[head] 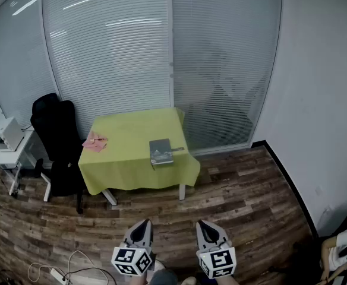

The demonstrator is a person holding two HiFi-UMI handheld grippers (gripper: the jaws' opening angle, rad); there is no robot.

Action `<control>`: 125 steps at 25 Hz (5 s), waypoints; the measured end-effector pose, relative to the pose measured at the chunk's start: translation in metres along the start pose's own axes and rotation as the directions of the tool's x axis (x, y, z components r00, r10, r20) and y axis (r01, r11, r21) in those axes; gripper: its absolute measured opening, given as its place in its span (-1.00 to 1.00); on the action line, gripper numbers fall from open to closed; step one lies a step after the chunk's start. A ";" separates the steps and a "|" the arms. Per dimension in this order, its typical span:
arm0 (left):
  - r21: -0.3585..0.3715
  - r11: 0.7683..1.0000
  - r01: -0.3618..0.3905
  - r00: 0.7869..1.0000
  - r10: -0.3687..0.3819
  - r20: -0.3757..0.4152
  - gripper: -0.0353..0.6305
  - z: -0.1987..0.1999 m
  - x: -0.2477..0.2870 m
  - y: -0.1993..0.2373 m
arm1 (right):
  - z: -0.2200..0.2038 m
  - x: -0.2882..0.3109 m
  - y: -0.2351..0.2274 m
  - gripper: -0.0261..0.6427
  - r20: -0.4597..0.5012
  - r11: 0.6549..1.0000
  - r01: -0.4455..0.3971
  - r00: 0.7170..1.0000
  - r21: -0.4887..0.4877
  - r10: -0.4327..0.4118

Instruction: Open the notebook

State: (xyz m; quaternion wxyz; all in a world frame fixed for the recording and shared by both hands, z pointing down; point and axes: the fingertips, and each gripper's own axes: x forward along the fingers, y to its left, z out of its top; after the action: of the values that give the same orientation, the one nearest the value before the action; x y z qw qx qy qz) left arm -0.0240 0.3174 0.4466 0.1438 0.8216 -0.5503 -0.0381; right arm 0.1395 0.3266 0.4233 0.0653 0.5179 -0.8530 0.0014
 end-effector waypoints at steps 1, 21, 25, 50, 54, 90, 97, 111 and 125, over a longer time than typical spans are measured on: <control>0.006 1.000 -0.004 1.000 0.004 0.000 -0.82 0.000 -0.001 0.001 | -0.001 0.001 0.000 -0.89 -0.002 1.000 0.000 1.000 0.000 0.000; 0.053 0.995 -0.085 0.993 0.089 -0.072 -0.59 -0.019 -0.016 0.014 | -0.029 -0.002 0.010 -0.57 -0.098 0.998 -0.040 0.994 0.055 0.045; 0.058 0.994 -0.092 0.991 0.097 -0.096 -0.56 -0.024 -0.010 0.020 | -0.033 0.005 0.005 -0.56 -0.111 0.997 -0.032 0.993 0.066 0.039; 0.138 0.990 -0.015 0.944 0.059 -0.324 -0.55 -0.045 0.274 0.182 | -0.095 0.309 -0.090 -0.57 -0.345 0.999 -0.043 0.938 0.017 0.046; 0.159 0.987 0.027 0.932 0.032 -0.361 -0.55 -0.047 0.318 0.204 | -0.099 0.356 -0.105 -0.57 -0.364 0.999 -0.033 0.931 -0.001 0.030; 0.356 0.895 0.269 0.802 -0.004 -0.597 -0.47 -0.110 0.441 0.229 | -0.142 0.460 -0.141 -0.56 -0.466 0.993 -0.117 0.877 0.033 0.119; 0.430 0.823 0.372 0.742 0.015 -0.670 -0.38 -0.135 0.442 0.228 | -0.153 0.466 -0.145 -0.56 -0.482 0.991 -0.119 0.866 0.059 0.133; 0.517 0.715 0.471 0.694 0.062 -0.717 -0.38 -0.159 0.453 0.232 | -0.163 0.470 -0.147 -0.57 -0.496 0.990 -0.120 0.857 0.079 0.143; 0.498 0.736 0.458 0.701 0.046 -0.712 -0.39 -0.156 0.454 0.232 | -0.156 0.470 -0.148 -0.60 -0.488 0.992 -0.108 0.864 0.067 0.127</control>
State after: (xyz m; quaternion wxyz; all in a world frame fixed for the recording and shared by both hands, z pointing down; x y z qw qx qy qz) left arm -0.0193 -0.1493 0.7040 0.0394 0.8329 -0.3326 0.4406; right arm 0.0733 -0.1459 0.6219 0.2700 0.4486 -0.8382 0.1528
